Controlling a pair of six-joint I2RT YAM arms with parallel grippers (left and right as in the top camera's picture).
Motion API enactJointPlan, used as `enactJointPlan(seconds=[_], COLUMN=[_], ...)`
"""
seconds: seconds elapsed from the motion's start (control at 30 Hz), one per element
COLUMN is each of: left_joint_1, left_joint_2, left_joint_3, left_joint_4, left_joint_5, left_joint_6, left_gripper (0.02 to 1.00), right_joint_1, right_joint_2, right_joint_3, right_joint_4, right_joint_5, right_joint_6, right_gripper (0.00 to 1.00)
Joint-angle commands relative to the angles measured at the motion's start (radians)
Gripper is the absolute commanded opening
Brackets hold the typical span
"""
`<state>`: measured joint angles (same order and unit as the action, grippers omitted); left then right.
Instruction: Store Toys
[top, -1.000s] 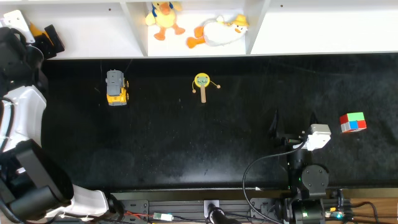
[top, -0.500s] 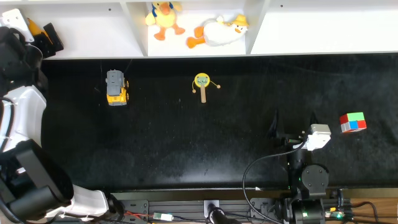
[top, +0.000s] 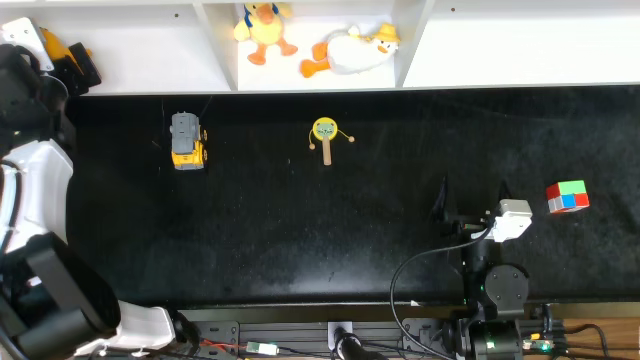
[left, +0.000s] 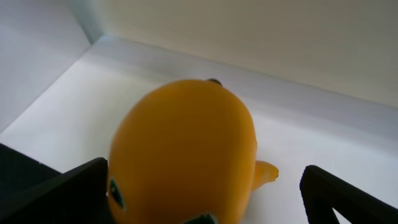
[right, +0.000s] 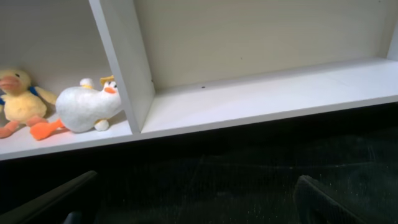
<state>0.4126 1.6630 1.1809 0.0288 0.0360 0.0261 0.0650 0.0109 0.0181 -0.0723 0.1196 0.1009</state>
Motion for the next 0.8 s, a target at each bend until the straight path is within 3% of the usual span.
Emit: enactJointPlan(seconds=[0.03,0.47,0.8], left_joint_1=[0.001,0.0,-0.017], left_joint_2=[-0.066,-0.184,-0.515], left_joint_3=[0.023,-0.013,-0.393], left_joint_4=[-0.017,-0.177,-0.108], left_joint_5=[-0.017,-0.024,-0.037], left_joint_6=[0.001,0.009,-0.016], left_gripper=[0.998,0.998,0.998], right_joint_1=[-0.005,-0.005,-0.005], right_joint_2=[-0.007,-0.007,-0.007], right_joint_3=[-0.013,-0.013,-0.013], right_joint_4=[0.005,0.005,0.005], right_joint_5=[0.002,0.002,0.002], right_joint_6=[0.004,0.004,0.004], right_gripper=[0.996,0.996,0.993])
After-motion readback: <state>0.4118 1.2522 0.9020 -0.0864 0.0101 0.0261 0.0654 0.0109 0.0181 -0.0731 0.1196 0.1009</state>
